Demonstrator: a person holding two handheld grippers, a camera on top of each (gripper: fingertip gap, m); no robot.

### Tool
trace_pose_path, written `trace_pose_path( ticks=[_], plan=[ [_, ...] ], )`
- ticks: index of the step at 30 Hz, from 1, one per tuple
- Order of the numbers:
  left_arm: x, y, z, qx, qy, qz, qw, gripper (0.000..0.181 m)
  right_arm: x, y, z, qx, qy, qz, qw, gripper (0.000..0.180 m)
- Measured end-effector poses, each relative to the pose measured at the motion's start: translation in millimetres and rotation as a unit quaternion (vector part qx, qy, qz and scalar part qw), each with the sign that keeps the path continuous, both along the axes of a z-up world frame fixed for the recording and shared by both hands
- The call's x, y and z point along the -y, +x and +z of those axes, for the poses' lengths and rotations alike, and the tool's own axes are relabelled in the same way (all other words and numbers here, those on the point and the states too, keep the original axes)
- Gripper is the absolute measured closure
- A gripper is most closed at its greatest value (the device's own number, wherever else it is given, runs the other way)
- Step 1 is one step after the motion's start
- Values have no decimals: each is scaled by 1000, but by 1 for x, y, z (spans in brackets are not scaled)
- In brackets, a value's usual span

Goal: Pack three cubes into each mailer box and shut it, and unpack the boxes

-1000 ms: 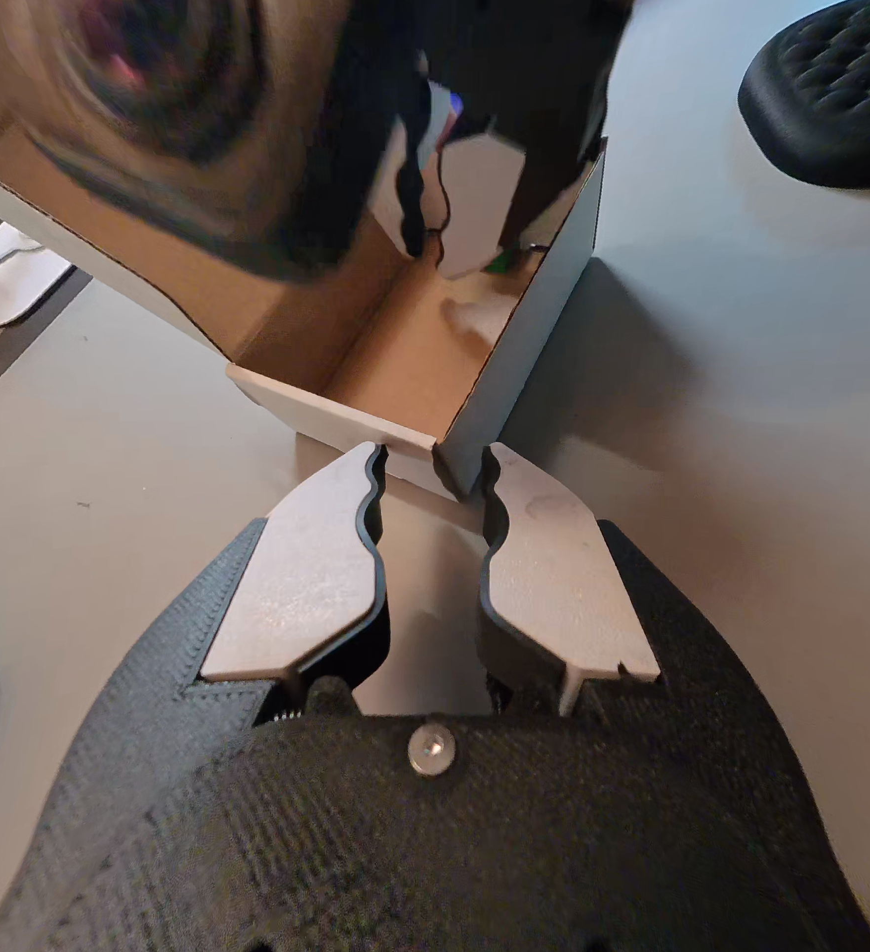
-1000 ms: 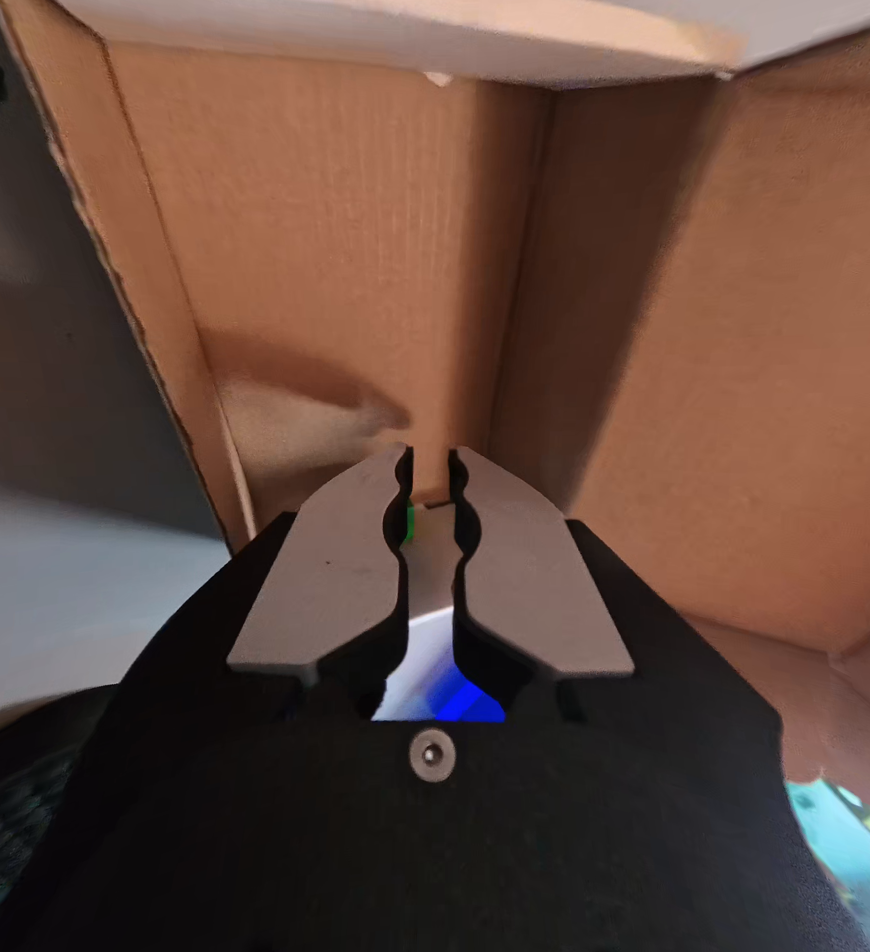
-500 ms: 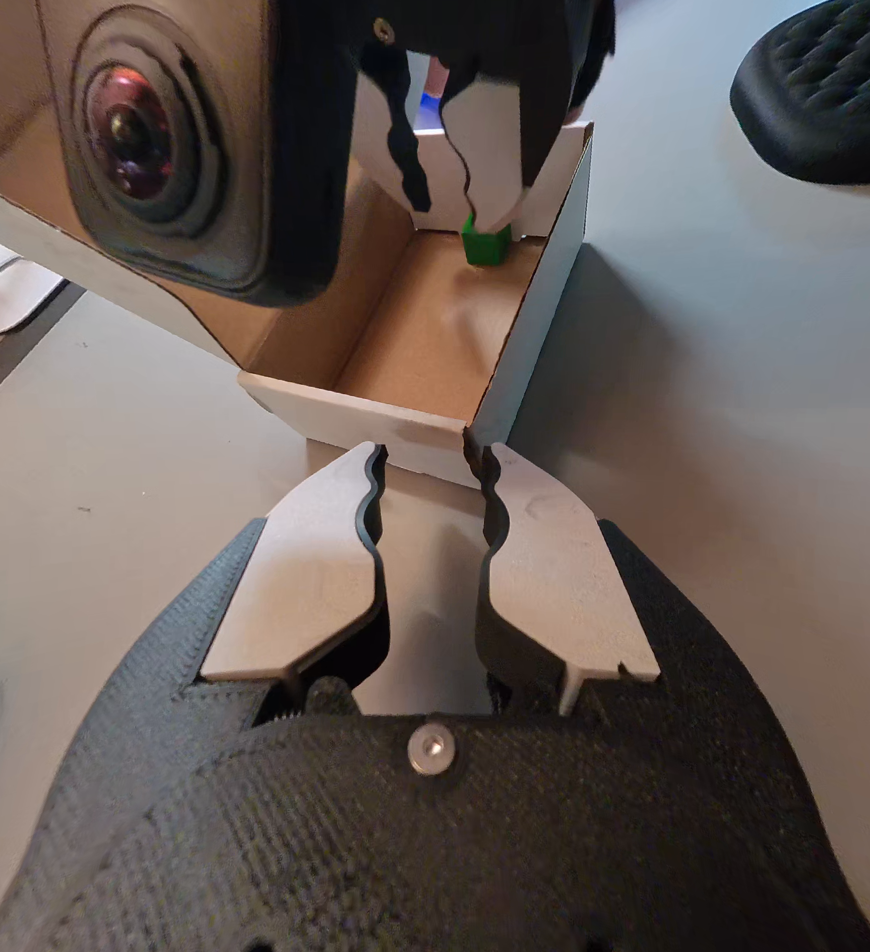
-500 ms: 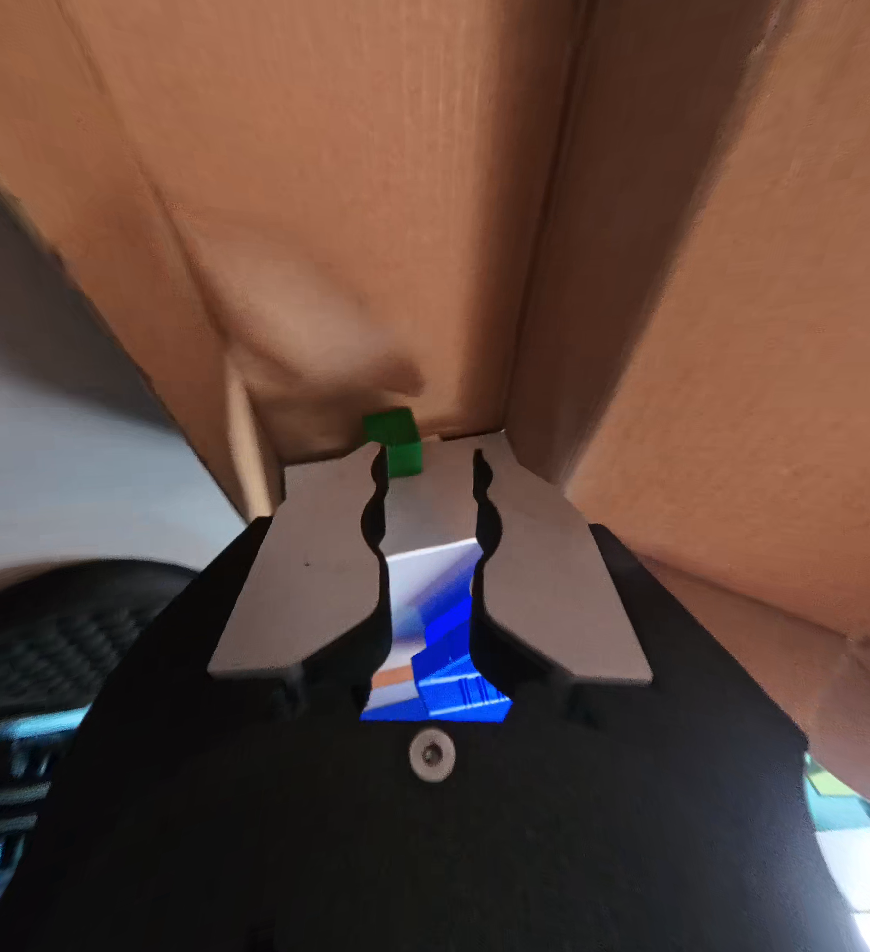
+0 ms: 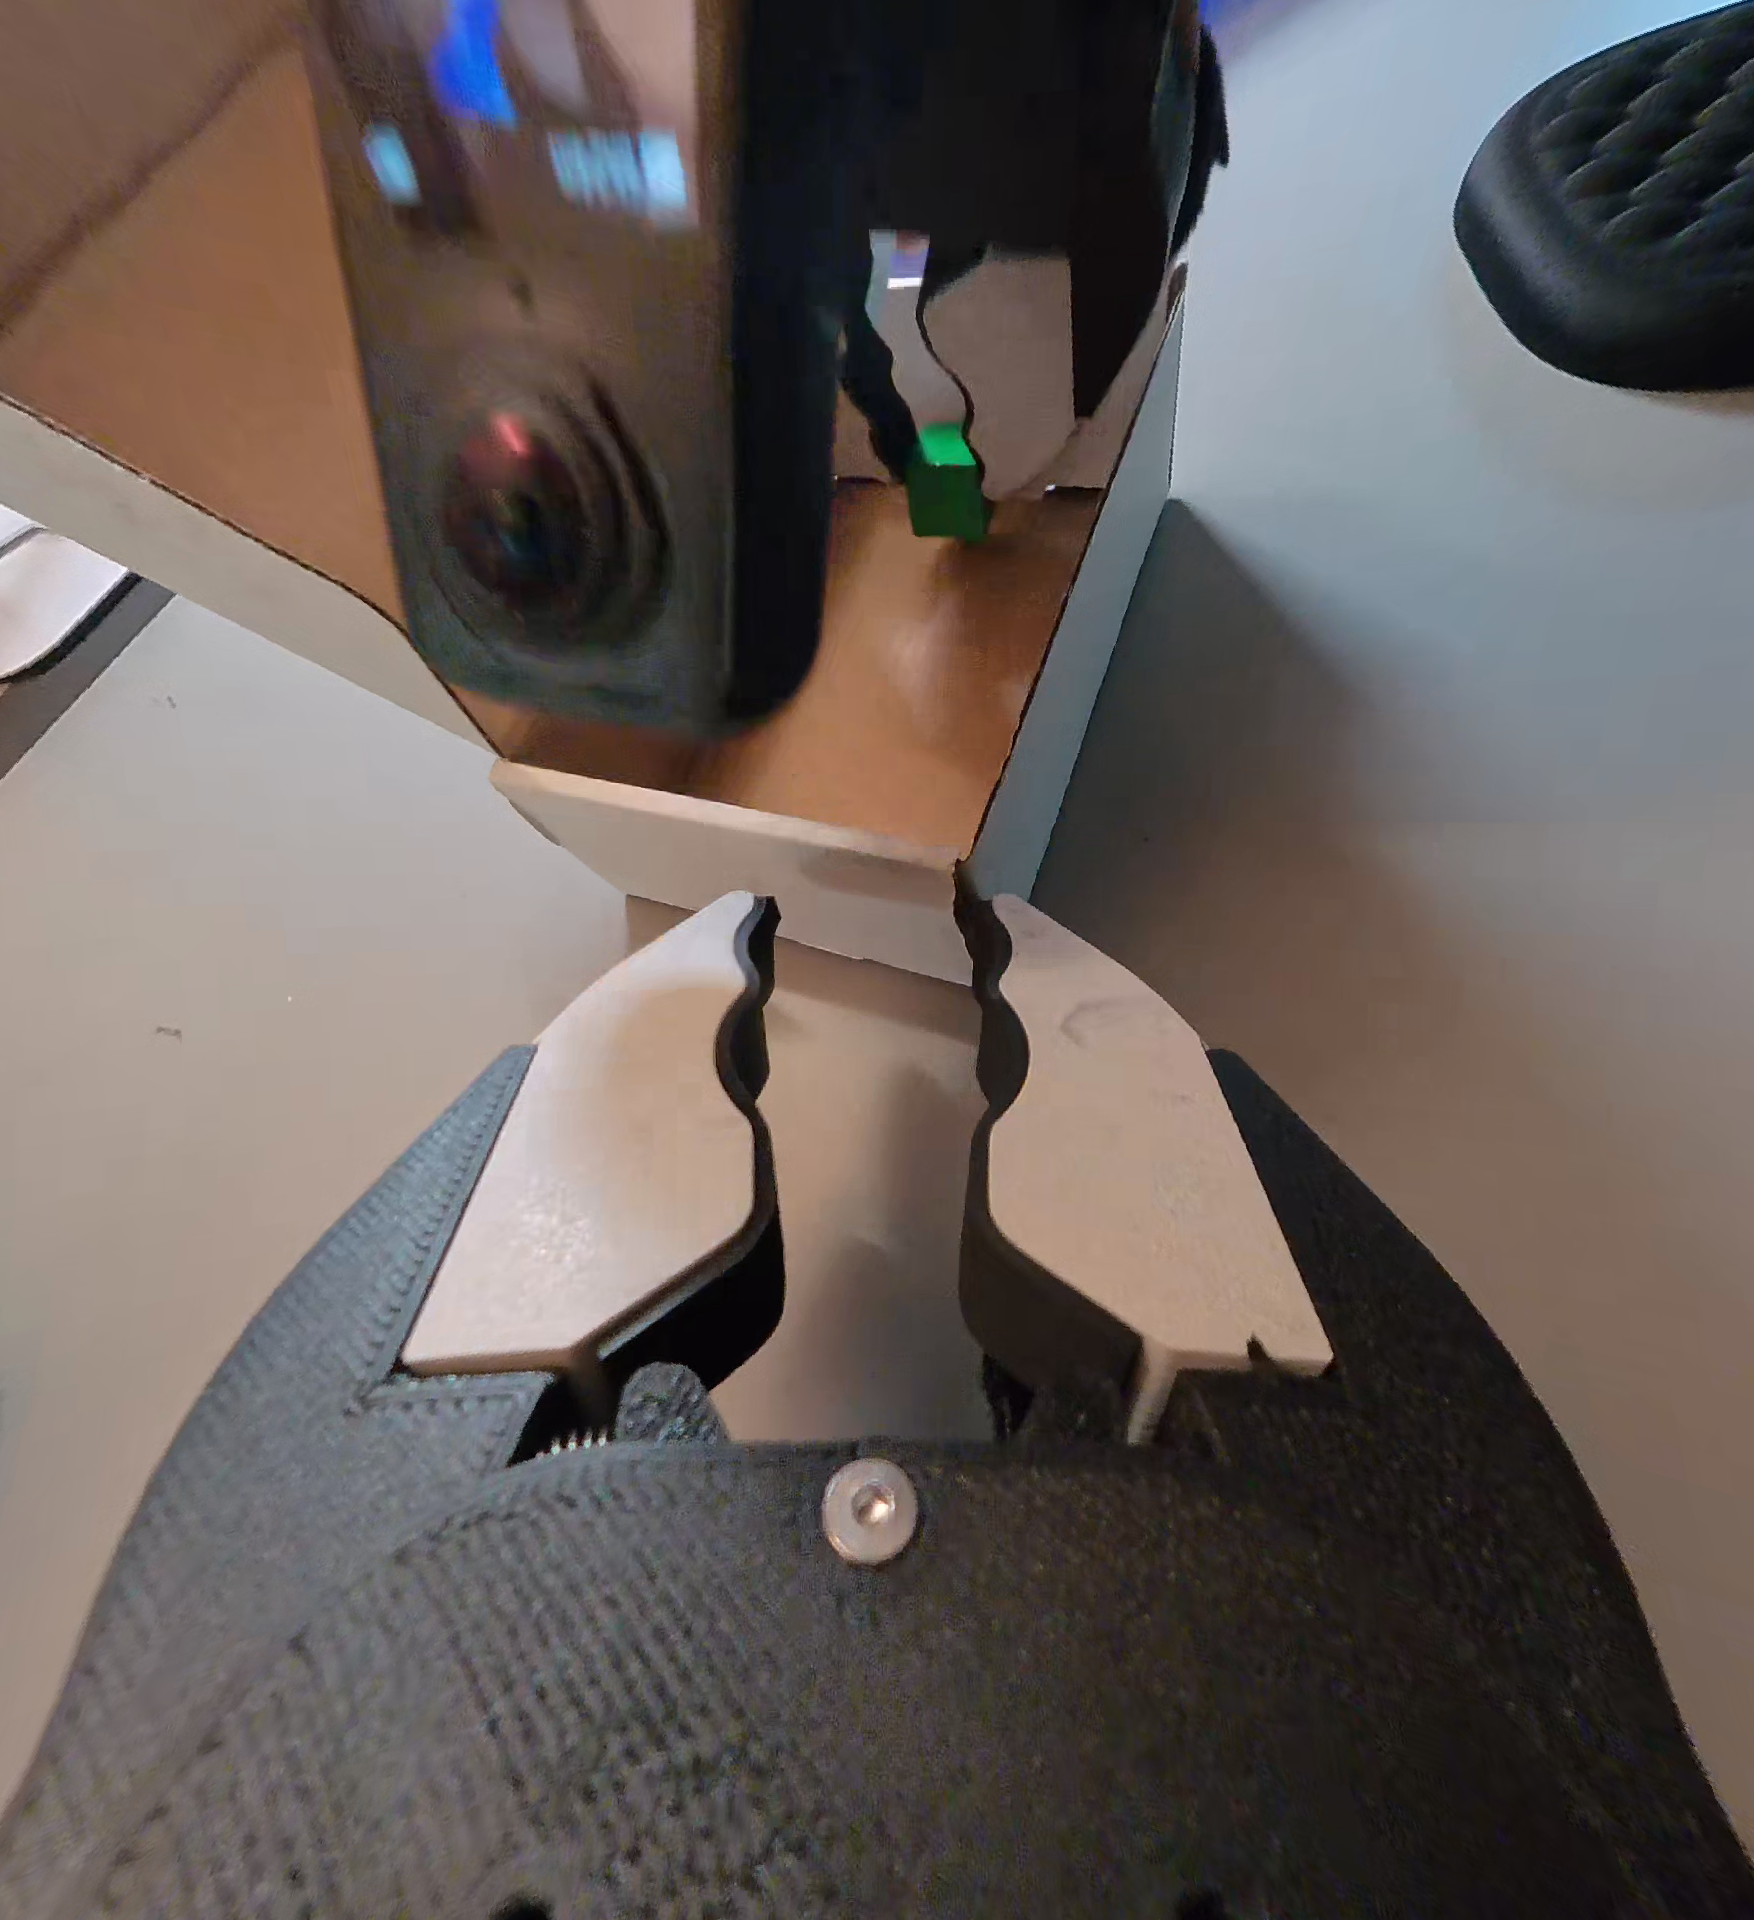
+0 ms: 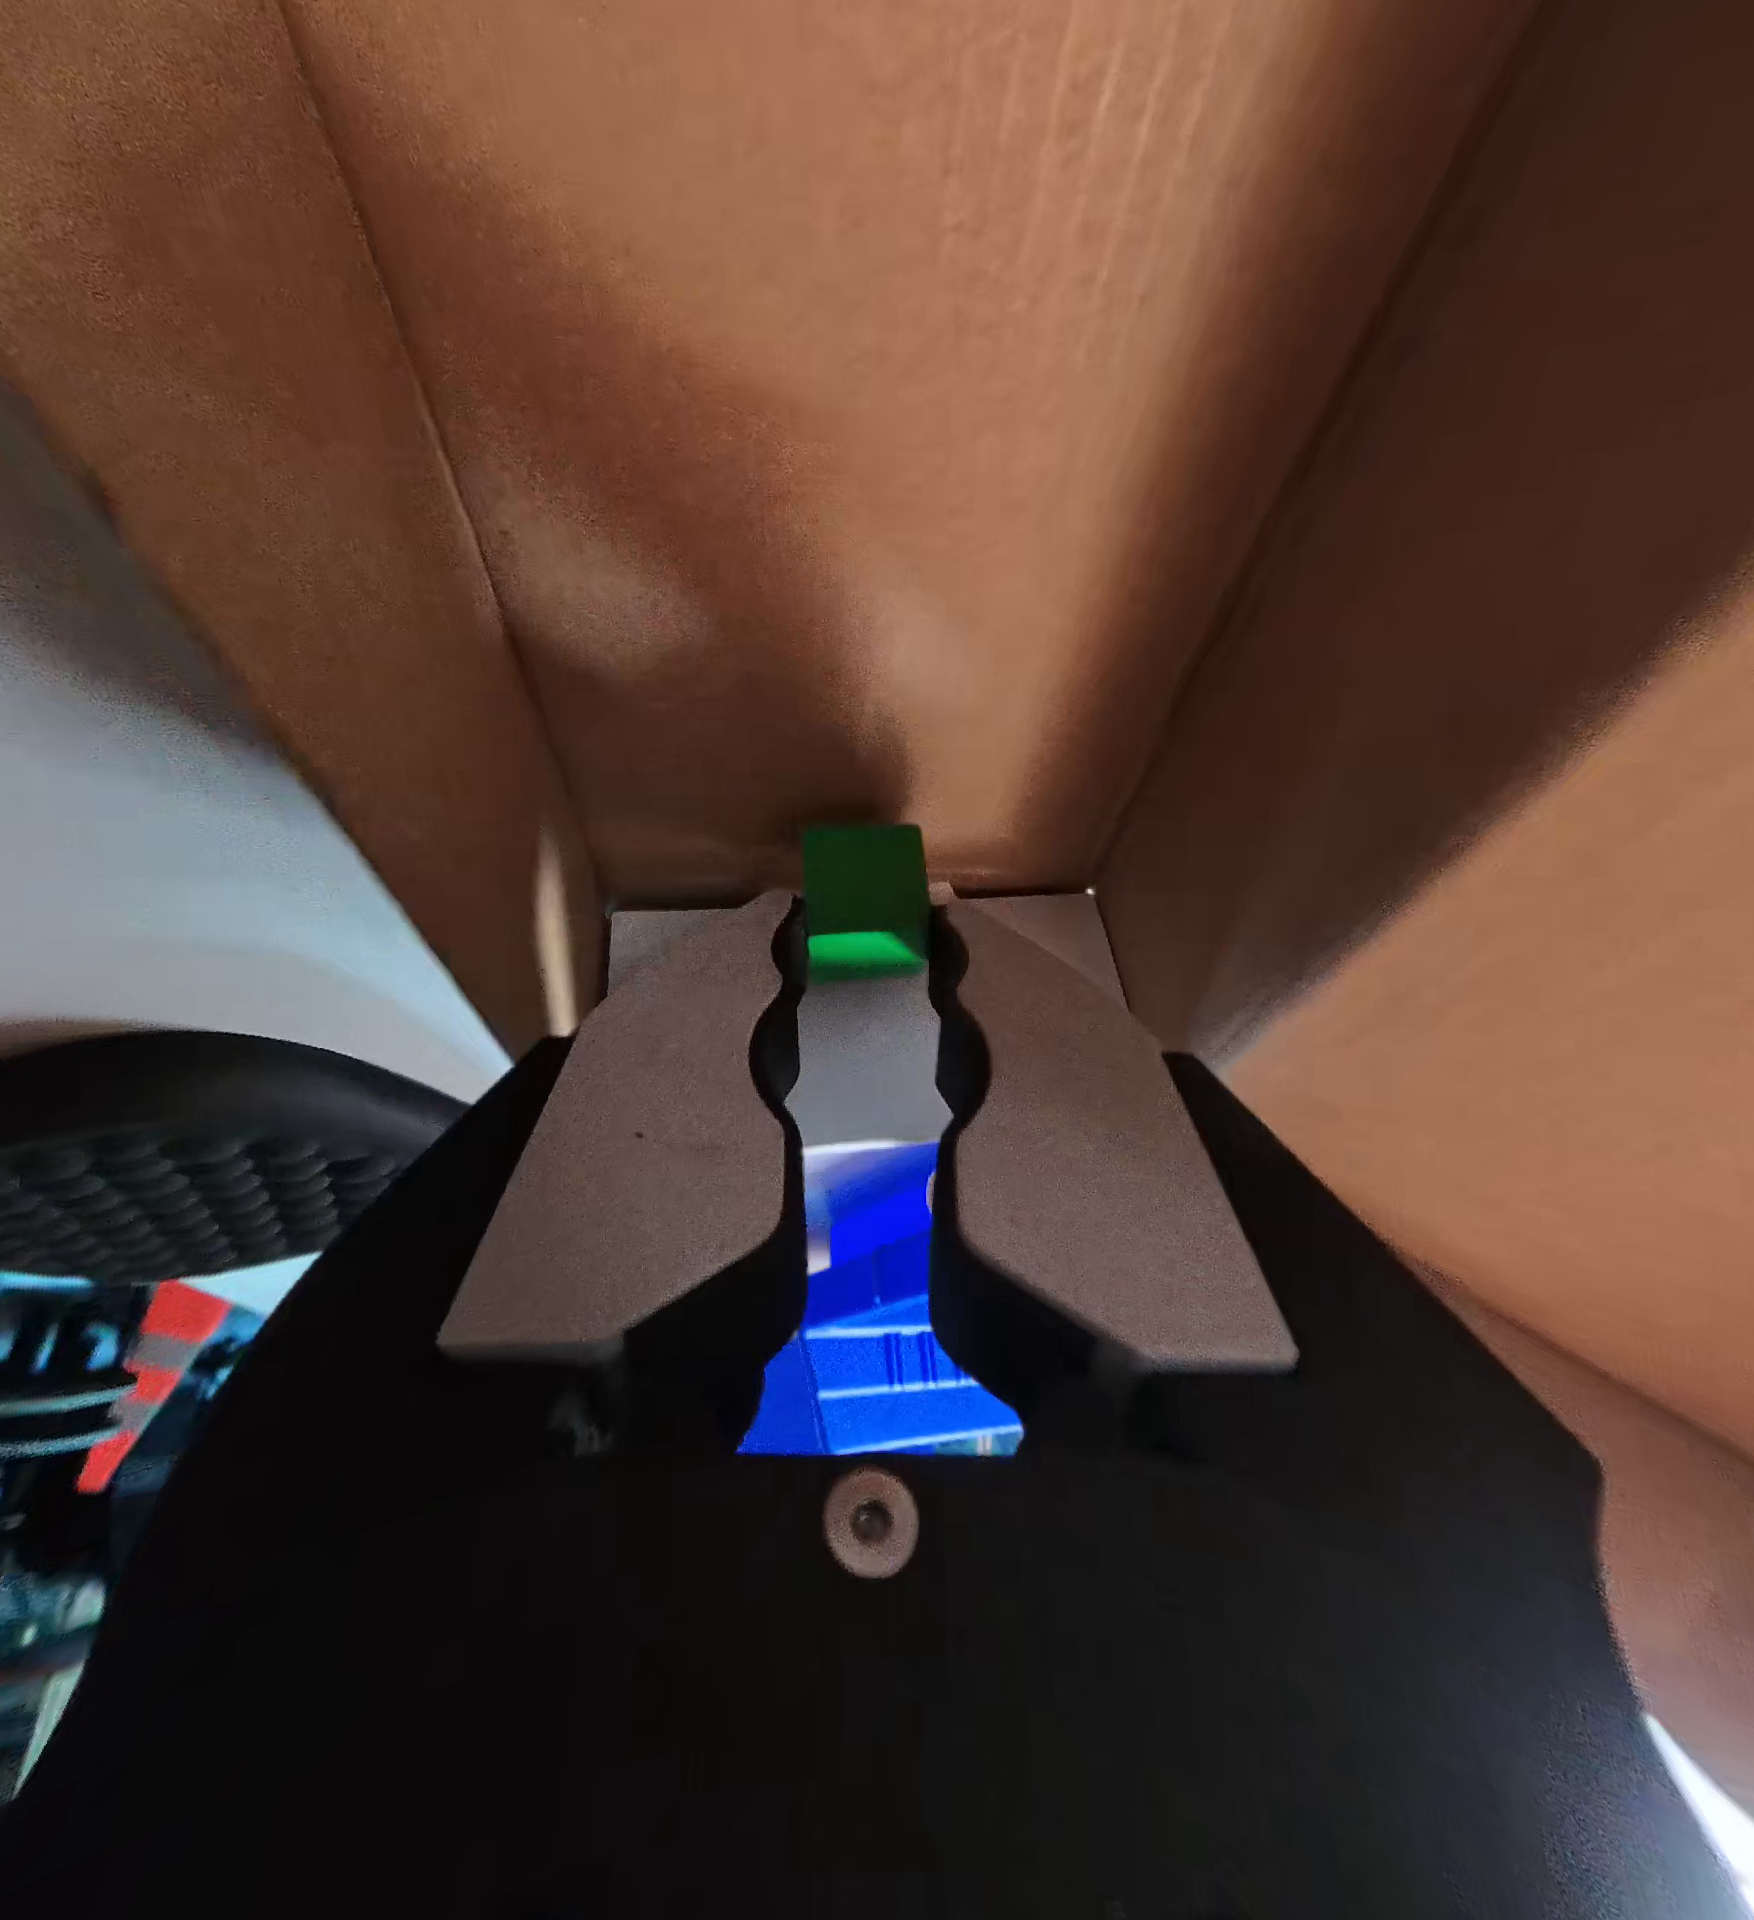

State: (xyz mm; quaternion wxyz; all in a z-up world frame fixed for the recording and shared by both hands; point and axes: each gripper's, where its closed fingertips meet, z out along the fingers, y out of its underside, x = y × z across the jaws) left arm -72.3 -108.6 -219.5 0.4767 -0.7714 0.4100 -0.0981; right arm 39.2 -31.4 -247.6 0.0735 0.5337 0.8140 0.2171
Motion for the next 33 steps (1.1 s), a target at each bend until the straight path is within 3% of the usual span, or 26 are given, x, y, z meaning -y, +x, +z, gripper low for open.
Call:
trace_pose_path(
  ticks=[9,12,16,23,28,33],
  plan=[
    [0,-1,-1,1,-2,1,1000,145,5,11,64,-173,-44,-57,982,157],
    [0,0,-1,0,-3,1,1000,145,-14,48,93,-187,-22,-103,977,158],
    [0,1,-3,-8,-3,-2,1000,145,-64,124,111,-128,54,-188,972,158],
    [0,1,-4,-14,-2,-1,1000,145,-143,231,65,-31,91,-314,945,158],
    [0,0,-4,-4,-10,0,1000,146,-175,252,24,-36,76,-350,933,157],
    [0,0,-5,-2,-15,-2,1000,146,-188,266,7,-37,61,-367,927,157]
  ],
)
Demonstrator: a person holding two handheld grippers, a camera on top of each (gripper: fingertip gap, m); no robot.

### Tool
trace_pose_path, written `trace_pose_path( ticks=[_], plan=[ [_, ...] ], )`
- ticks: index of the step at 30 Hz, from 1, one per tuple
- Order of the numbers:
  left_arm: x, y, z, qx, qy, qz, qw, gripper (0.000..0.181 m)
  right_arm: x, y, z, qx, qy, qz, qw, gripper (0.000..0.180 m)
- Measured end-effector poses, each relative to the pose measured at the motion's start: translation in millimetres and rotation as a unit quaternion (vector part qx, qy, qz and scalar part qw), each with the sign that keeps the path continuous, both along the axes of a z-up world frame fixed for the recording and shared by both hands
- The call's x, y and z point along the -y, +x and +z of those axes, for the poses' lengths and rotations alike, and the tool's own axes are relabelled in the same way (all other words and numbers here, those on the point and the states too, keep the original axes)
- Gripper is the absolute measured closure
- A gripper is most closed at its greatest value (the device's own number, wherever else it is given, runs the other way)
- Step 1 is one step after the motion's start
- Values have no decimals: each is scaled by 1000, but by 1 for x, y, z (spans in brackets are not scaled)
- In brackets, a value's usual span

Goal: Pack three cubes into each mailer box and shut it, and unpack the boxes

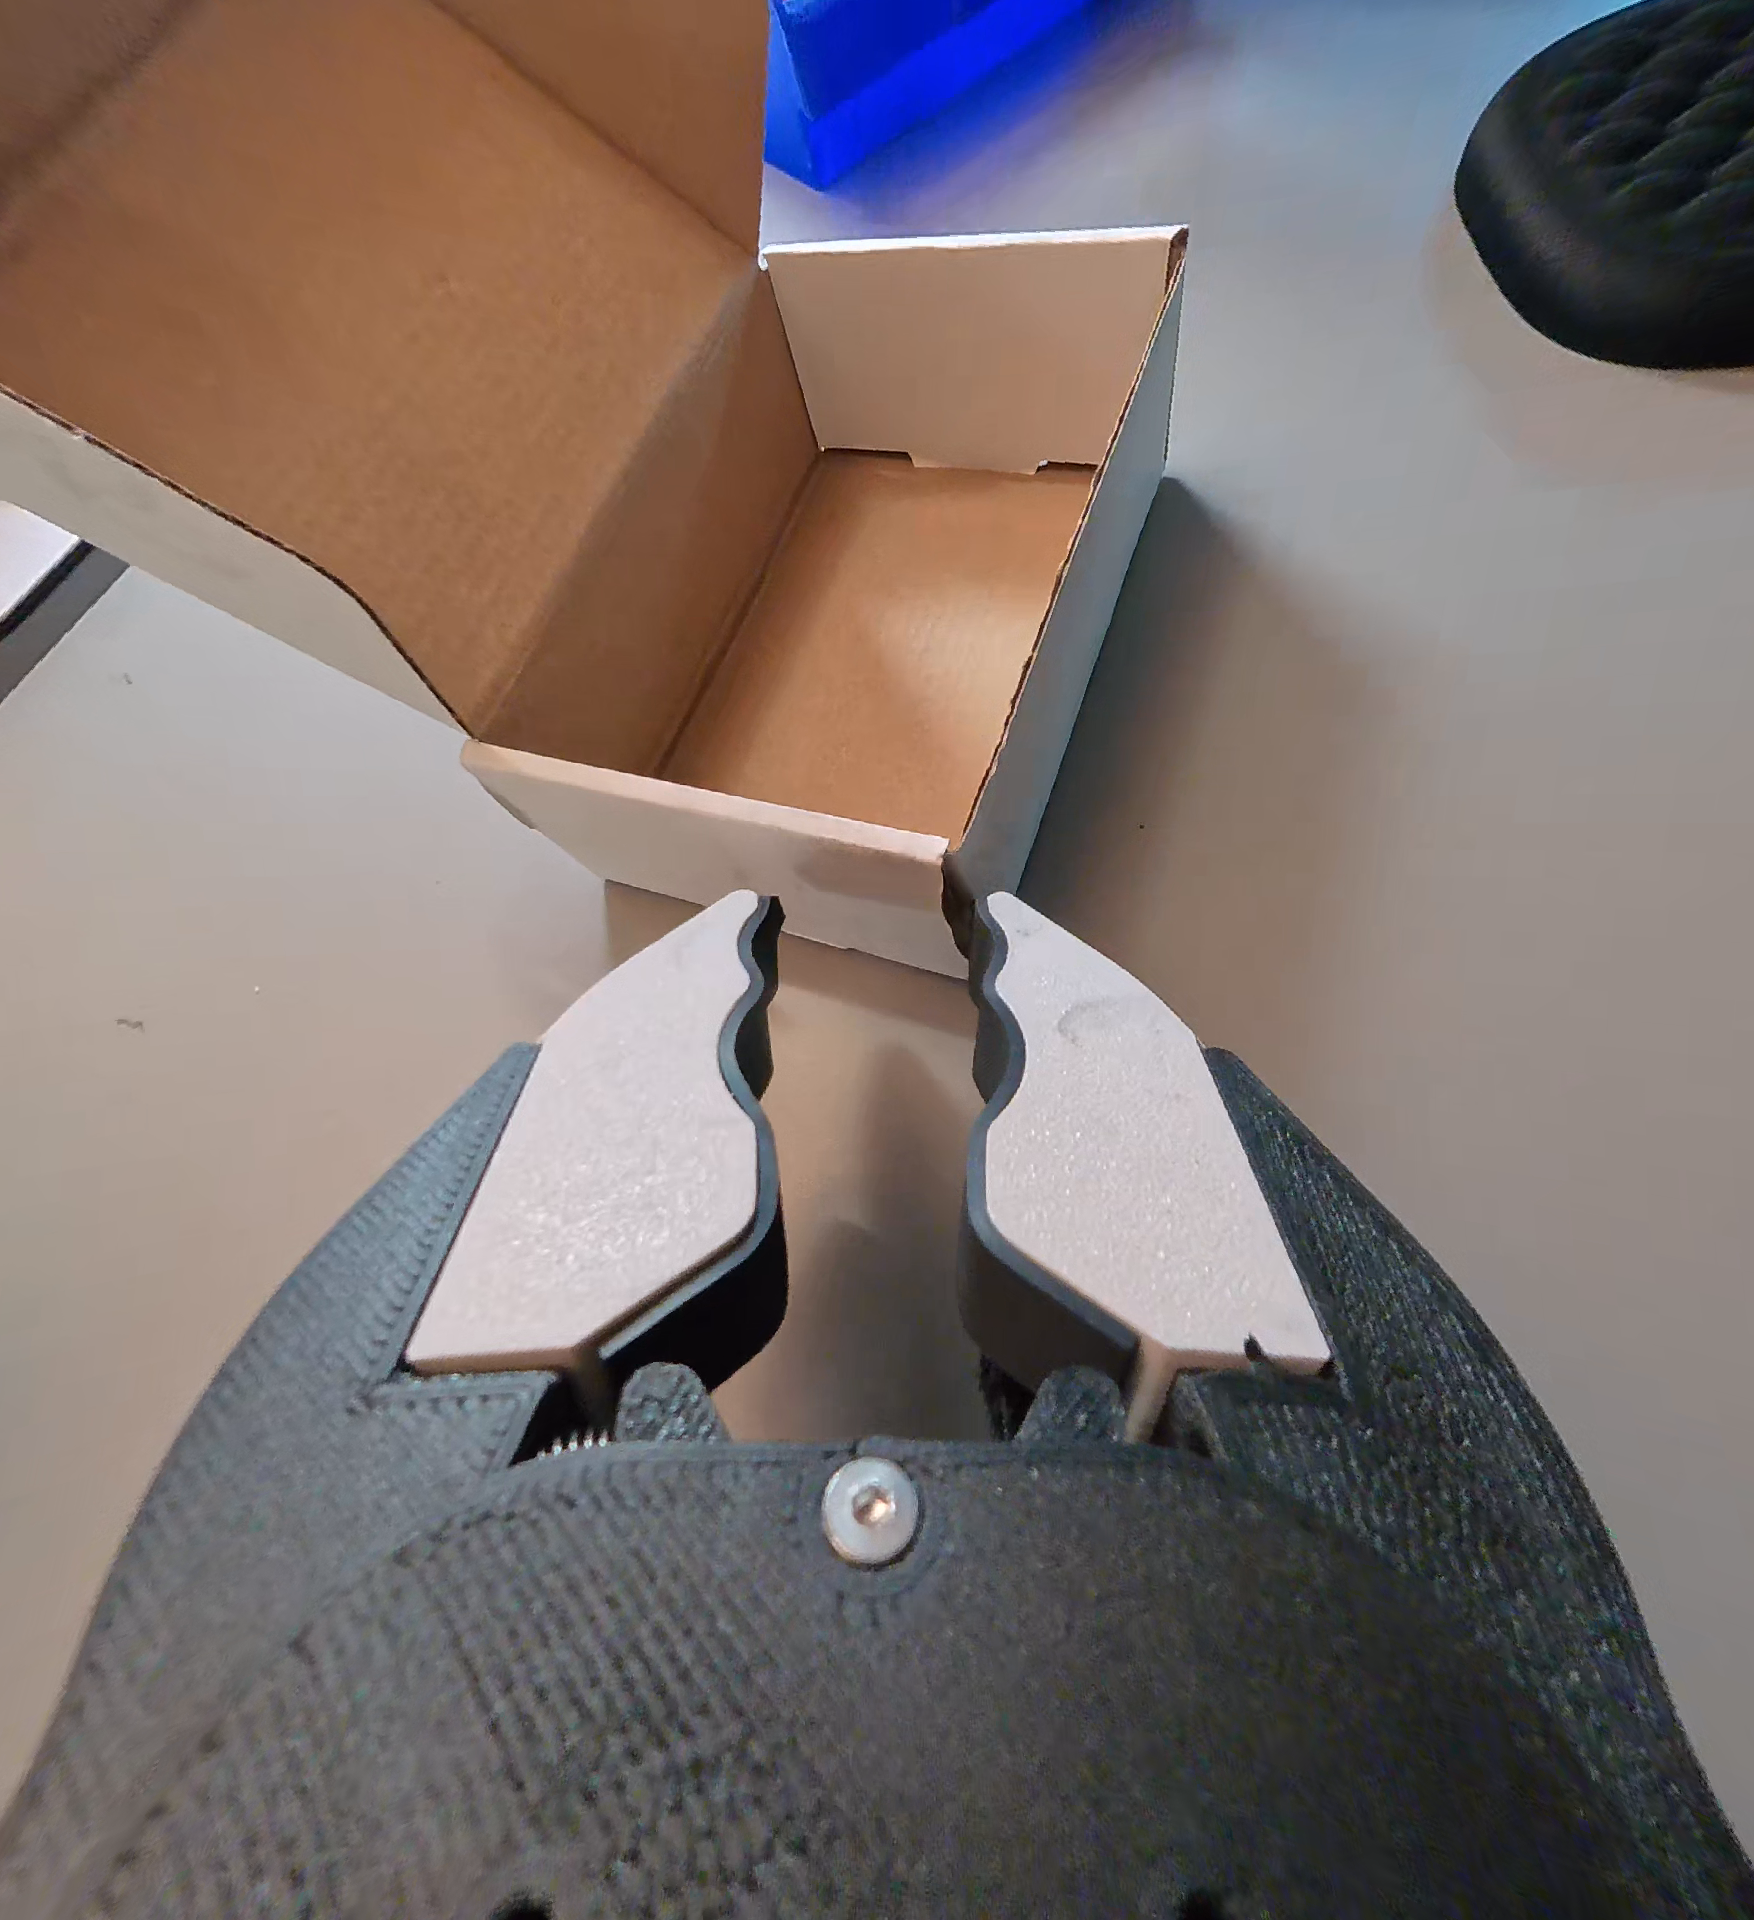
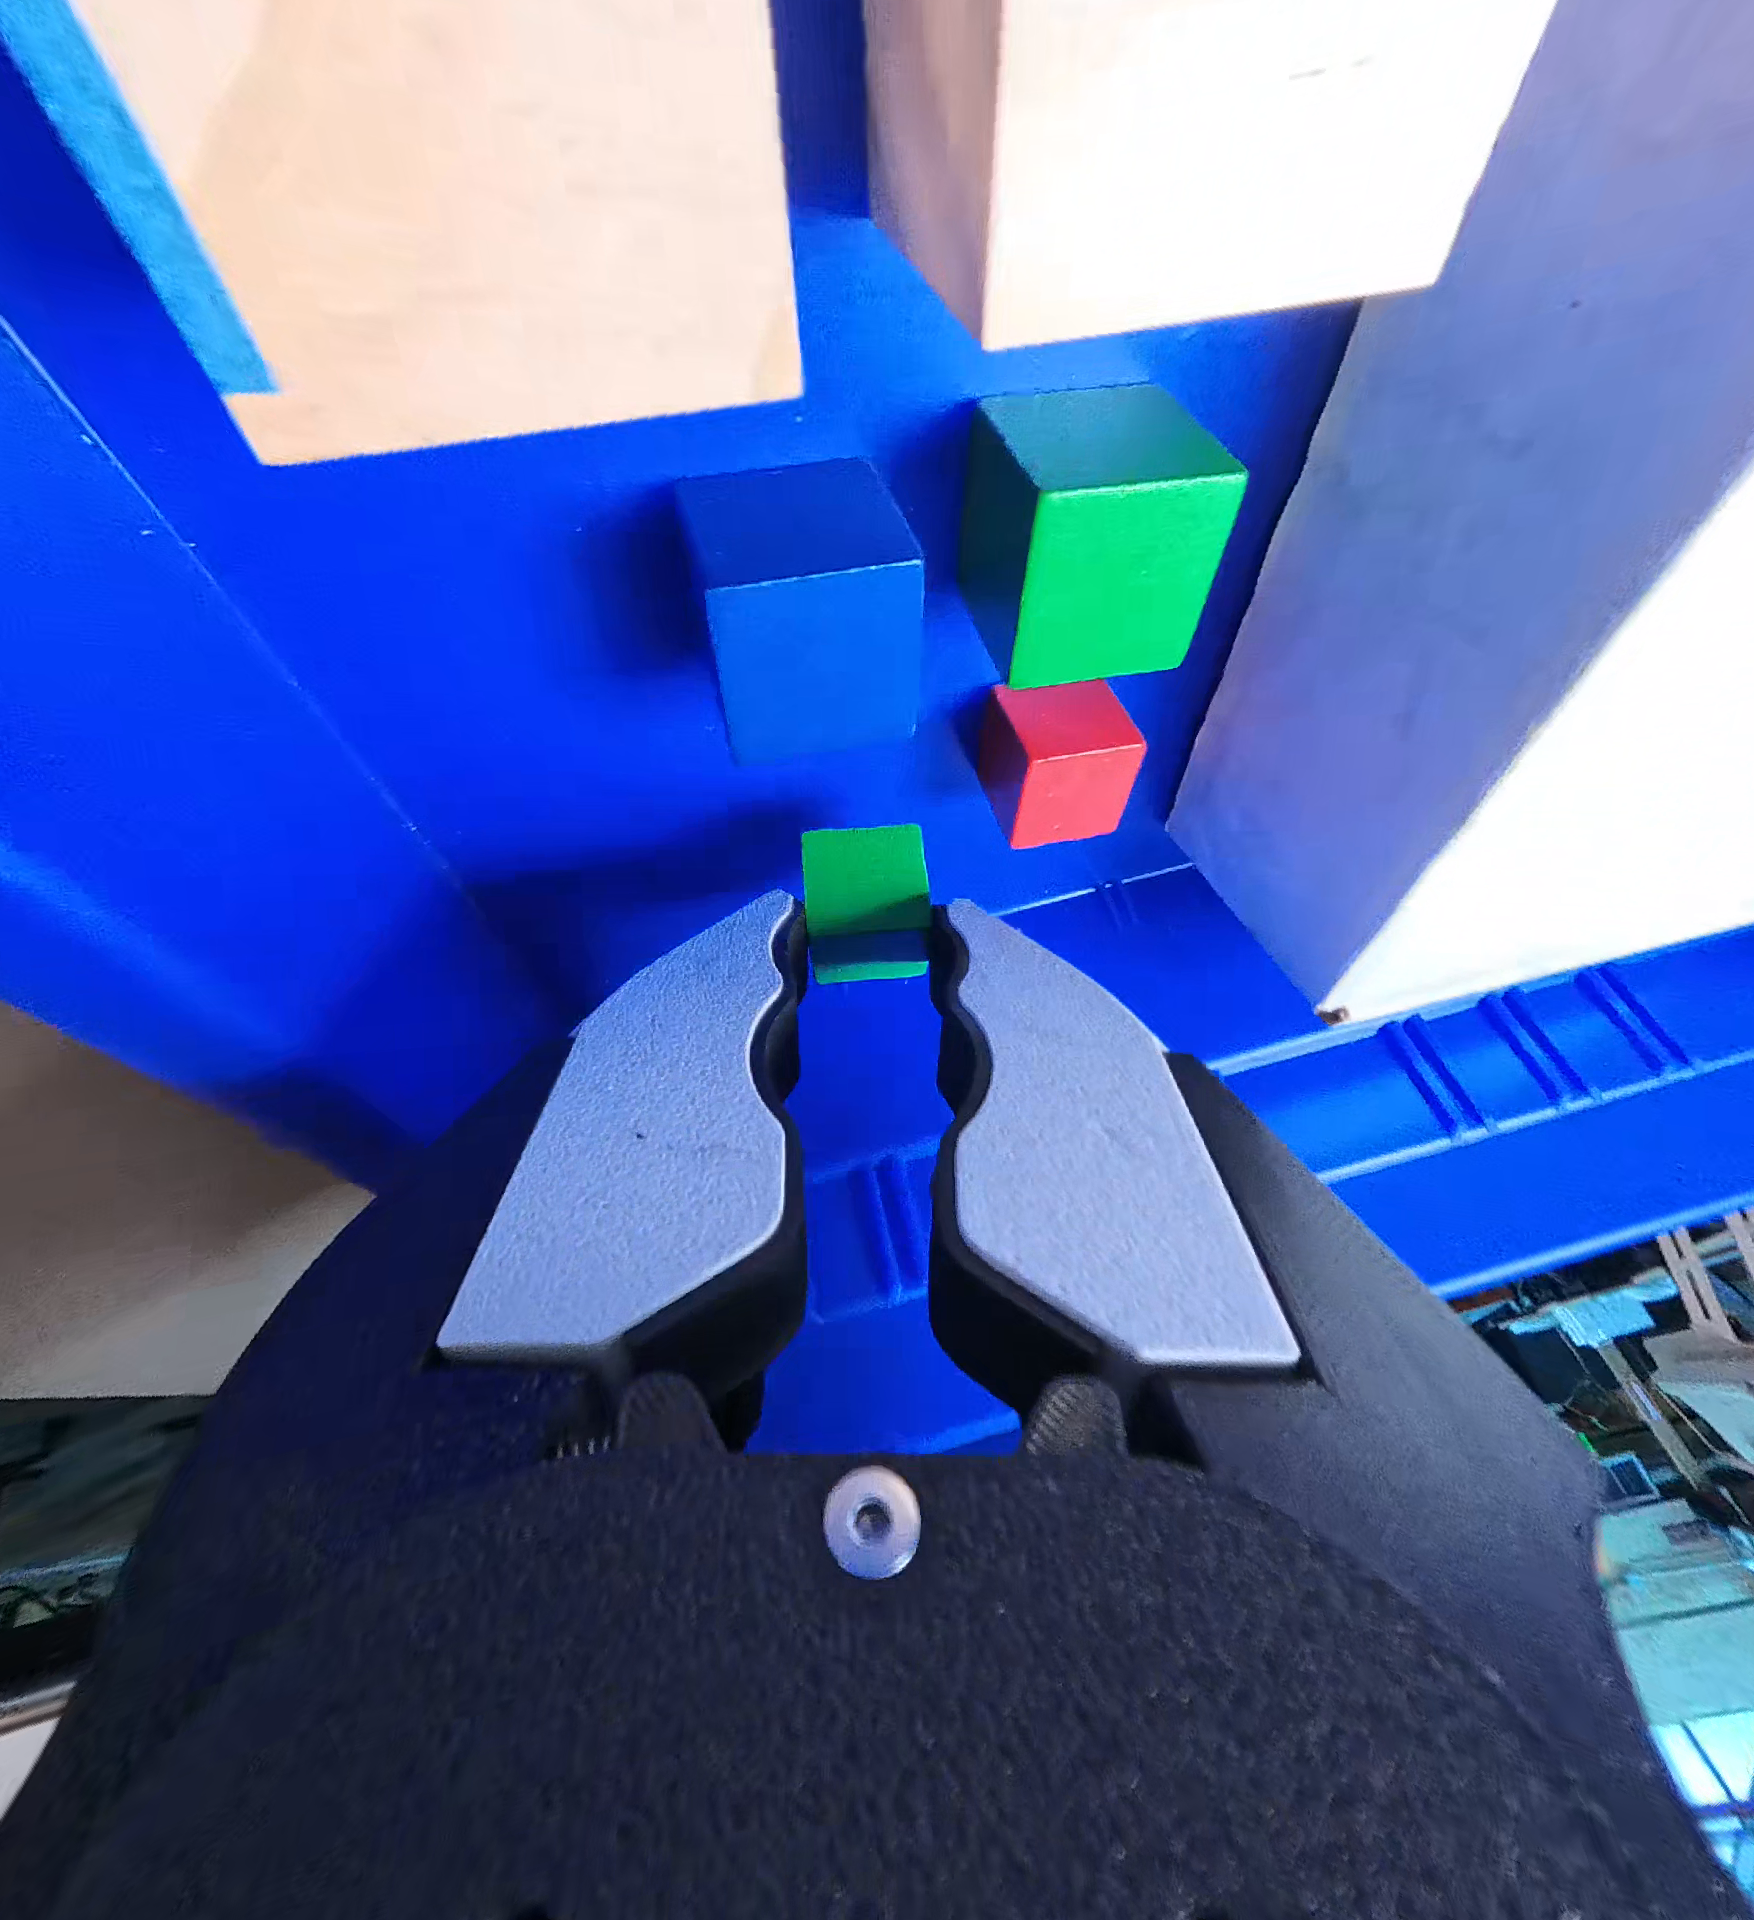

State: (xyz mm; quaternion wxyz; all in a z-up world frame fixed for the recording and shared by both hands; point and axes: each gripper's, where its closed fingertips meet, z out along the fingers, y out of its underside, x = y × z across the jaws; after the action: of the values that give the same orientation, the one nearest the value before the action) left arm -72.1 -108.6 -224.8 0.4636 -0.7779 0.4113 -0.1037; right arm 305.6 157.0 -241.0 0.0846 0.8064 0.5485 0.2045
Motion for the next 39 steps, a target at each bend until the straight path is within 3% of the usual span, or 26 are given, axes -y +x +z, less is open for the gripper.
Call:
trace_pose_path(
  ticks=[13,24,39],
  plan=[
    [0,1,-4,-8,-7,-2,1000,147,-6,-1,-11,-14,4,27,1000,157],
    [2,3,-4,-13,-4,-8,1000,147,-7,-14,15,-140,52,6,989,149],
    [2,3,-4,-12,-3,-10,1000,148,-4,-10,-7,-92,42,43,994,157]
  ],
)
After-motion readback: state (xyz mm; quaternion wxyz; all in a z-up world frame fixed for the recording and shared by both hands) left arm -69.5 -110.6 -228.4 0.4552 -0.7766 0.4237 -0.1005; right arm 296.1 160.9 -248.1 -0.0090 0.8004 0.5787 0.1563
